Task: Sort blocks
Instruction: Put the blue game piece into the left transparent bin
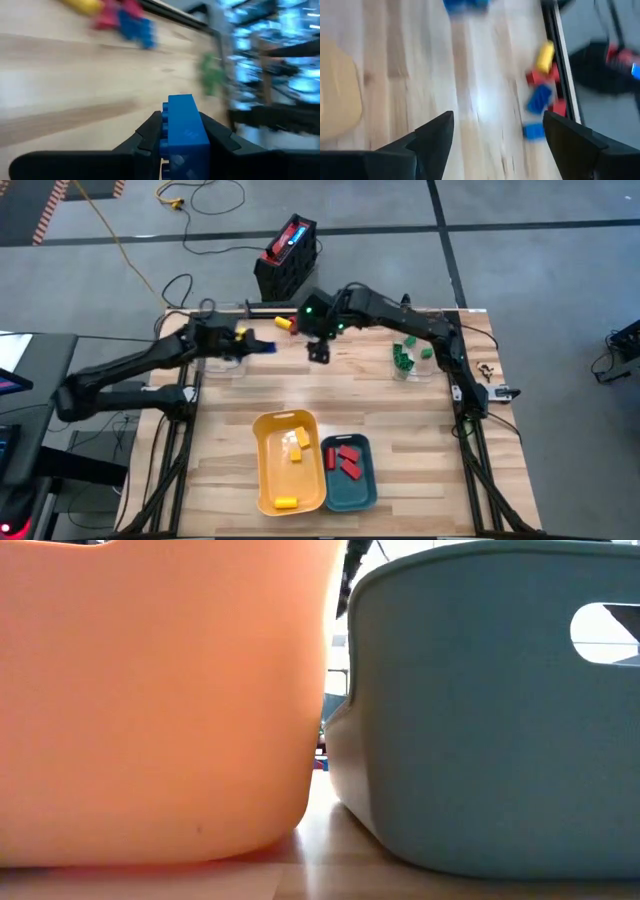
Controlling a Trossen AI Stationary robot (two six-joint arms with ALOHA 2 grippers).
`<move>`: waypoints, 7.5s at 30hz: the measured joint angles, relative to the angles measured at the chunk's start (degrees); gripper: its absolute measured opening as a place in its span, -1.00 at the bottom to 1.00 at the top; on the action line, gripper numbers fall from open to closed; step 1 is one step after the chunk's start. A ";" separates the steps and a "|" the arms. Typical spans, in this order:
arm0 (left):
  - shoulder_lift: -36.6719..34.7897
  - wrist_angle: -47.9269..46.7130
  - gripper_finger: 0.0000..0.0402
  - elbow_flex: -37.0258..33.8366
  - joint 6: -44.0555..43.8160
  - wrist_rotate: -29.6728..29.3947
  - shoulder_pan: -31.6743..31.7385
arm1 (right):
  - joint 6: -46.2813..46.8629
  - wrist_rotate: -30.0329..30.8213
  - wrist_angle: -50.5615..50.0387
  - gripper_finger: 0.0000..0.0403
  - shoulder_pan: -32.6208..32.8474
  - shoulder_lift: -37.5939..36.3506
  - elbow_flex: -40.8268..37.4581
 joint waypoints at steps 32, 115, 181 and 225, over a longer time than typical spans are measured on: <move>-9.89 -21.13 0.14 -8.40 18.38 -19.65 17.73 | 7.26 -7.80 9.79 0.42 -5.43 0.56 -13.75; -5.60 -17.01 0.17 5.37 32.00 -5.25 14.62 | 52.93 12.14 40.53 0.40 -9.13 6.35 -38.07; -5.60 -17.08 0.17 5.60 33.27 2.95 12.74 | 50.05 7.84 40.56 0.92 -11.97 3.40 -38.14; -5.60 -23.72 0.17 14.93 40.83 1.05 11.95 | 53.14 9.61 8.49 0.47 -9.10 19.21 -9.44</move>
